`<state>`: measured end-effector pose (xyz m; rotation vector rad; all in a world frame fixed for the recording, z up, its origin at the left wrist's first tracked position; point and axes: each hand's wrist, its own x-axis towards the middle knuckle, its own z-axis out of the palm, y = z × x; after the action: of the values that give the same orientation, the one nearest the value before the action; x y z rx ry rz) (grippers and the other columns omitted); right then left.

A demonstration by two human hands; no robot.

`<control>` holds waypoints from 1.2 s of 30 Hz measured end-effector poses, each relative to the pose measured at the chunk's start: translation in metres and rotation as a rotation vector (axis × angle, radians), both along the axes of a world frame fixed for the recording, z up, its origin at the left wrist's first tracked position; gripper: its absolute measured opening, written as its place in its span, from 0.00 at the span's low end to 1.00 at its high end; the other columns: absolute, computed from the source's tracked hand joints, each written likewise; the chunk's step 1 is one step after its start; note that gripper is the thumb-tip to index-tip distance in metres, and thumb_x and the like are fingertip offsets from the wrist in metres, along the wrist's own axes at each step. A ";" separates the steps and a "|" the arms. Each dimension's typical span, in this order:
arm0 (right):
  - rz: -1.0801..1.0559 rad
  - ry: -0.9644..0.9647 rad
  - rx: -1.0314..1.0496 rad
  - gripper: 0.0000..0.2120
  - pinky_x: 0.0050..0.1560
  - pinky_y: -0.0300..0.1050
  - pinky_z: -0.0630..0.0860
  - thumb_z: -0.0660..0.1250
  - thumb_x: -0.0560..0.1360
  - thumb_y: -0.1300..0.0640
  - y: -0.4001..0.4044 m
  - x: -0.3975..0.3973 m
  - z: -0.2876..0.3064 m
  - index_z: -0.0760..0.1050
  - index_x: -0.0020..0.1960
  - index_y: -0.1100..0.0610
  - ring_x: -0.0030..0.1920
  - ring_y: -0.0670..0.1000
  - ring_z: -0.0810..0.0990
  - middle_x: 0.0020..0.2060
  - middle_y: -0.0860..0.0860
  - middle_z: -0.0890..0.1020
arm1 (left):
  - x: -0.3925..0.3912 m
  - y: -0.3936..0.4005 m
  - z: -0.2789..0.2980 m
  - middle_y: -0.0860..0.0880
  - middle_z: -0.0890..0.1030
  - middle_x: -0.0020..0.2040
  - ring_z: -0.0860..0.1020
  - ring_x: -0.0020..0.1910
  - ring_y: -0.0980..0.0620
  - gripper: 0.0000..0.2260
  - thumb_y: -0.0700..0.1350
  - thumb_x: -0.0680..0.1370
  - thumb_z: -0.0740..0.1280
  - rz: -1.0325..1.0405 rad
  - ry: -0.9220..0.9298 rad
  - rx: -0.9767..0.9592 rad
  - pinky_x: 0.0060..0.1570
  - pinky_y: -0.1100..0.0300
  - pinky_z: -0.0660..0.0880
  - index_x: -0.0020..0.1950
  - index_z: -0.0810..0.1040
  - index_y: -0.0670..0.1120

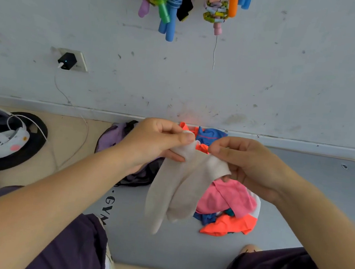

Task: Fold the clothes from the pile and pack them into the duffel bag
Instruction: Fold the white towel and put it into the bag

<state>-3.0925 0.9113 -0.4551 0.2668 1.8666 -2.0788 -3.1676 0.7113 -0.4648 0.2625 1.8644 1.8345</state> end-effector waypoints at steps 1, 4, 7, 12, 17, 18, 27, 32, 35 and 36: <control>0.009 -0.003 -0.030 0.06 0.34 0.39 0.80 0.70 0.70 0.58 -0.003 0.001 0.000 0.79 0.46 0.58 0.32 0.46 0.81 0.33 0.50 0.82 | 0.003 0.002 -0.001 0.48 0.83 0.38 0.82 0.39 0.52 0.03 0.41 0.73 0.73 -0.035 -0.007 -0.003 0.40 0.56 0.82 0.42 0.83 0.41; 0.022 0.017 -0.075 0.12 0.53 0.49 0.81 0.71 0.66 0.60 -0.007 0.003 -0.001 0.80 0.50 0.57 0.44 0.55 0.85 0.44 0.58 0.85 | 0.007 0.006 -0.003 0.45 0.85 0.41 0.84 0.41 0.48 0.07 0.43 0.72 0.74 -0.114 -0.010 -0.012 0.42 0.56 0.82 0.46 0.83 0.41; -0.030 0.042 -0.097 0.12 0.49 0.46 0.83 0.72 0.66 0.59 -0.006 0.003 -0.001 0.82 0.50 0.59 0.43 0.55 0.85 0.44 0.58 0.85 | 0.007 0.007 -0.001 0.45 0.85 0.42 0.84 0.42 0.49 0.09 0.46 0.69 0.74 -0.120 -0.033 0.034 0.40 0.58 0.80 0.45 0.84 0.43; -0.084 0.111 -0.122 0.06 0.41 0.41 0.82 0.72 0.67 0.58 -0.006 0.004 0.001 0.84 0.44 0.55 0.40 0.55 0.86 0.42 0.57 0.85 | 0.010 0.008 0.000 0.45 0.85 0.41 0.84 0.41 0.49 0.10 0.47 0.68 0.74 -0.172 -0.083 0.090 0.40 0.59 0.80 0.45 0.83 0.43; -0.034 0.234 -0.065 0.12 0.50 0.43 0.81 0.72 0.69 0.63 -0.006 0.007 0.006 0.82 0.52 0.59 0.50 0.56 0.85 0.46 0.59 0.86 | 0.006 0.006 0.004 0.43 0.86 0.45 0.85 0.44 0.47 0.07 0.46 0.68 0.72 -0.129 -0.140 0.169 0.44 0.57 0.81 0.43 0.86 0.46; -0.058 0.278 0.014 0.11 0.51 0.43 0.81 0.72 0.69 0.65 -0.007 0.008 0.008 0.82 0.51 0.60 0.48 0.55 0.86 0.44 0.59 0.86 | 0.005 0.005 0.005 0.42 0.86 0.46 0.85 0.45 0.46 0.07 0.46 0.68 0.73 -0.130 -0.143 0.179 0.44 0.57 0.81 0.43 0.86 0.45; -0.116 0.462 0.698 0.08 0.42 0.39 0.75 0.77 0.68 0.53 -0.009 0.006 0.005 0.78 0.36 0.53 0.36 0.45 0.76 0.36 0.47 0.79 | 0.005 0.004 0.004 0.41 0.84 0.47 0.84 0.47 0.46 0.07 0.43 0.71 0.71 -0.046 -0.133 0.149 0.42 0.58 0.82 0.44 0.83 0.40; 0.141 0.353 0.553 0.08 0.42 0.45 0.76 0.76 0.69 0.54 -0.007 0.011 0.016 0.79 0.39 0.58 0.35 0.47 0.76 0.34 0.55 0.80 | 0.004 0.005 0.003 0.40 0.83 0.47 0.82 0.47 0.47 0.05 0.39 0.77 0.68 0.019 -0.109 0.118 0.44 0.57 0.82 0.45 0.82 0.40; 0.217 0.269 0.258 0.07 0.45 0.41 0.78 0.76 0.67 0.54 -0.013 0.018 0.022 0.82 0.41 0.56 0.39 0.47 0.81 0.36 0.55 0.84 | 0.004 0.005 0.002 0.41 0.82 0.47 0.82 0.46 0.48 0.05 0.40 0.77 0.69 0.021 -0.082 0.085 0.45 0.57 0.82 0.46 0.83 0.40; 0.196 0.257 0.185 0.06 0.46 0.40 0.78 0.76 0.68 0.55 -0.016 0.019 0.023 0.82 0.42 0.56 0.39 0.47 0.82 0.37 0.54 0.84 | 0.005 0.005 0.002 0.42 0.83 0.46 0.83 0.45 0.49 0.04 0.40 0.77 0.69 0.012 -0.077 0.081 0.44 0.59 0.81 0.46 0.83 0.40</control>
<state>-3.0737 0.8956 -0.4320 -0.1439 2.1407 -1.8838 -3.1630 0.7168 -0.4628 0.2063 1.7462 1.9042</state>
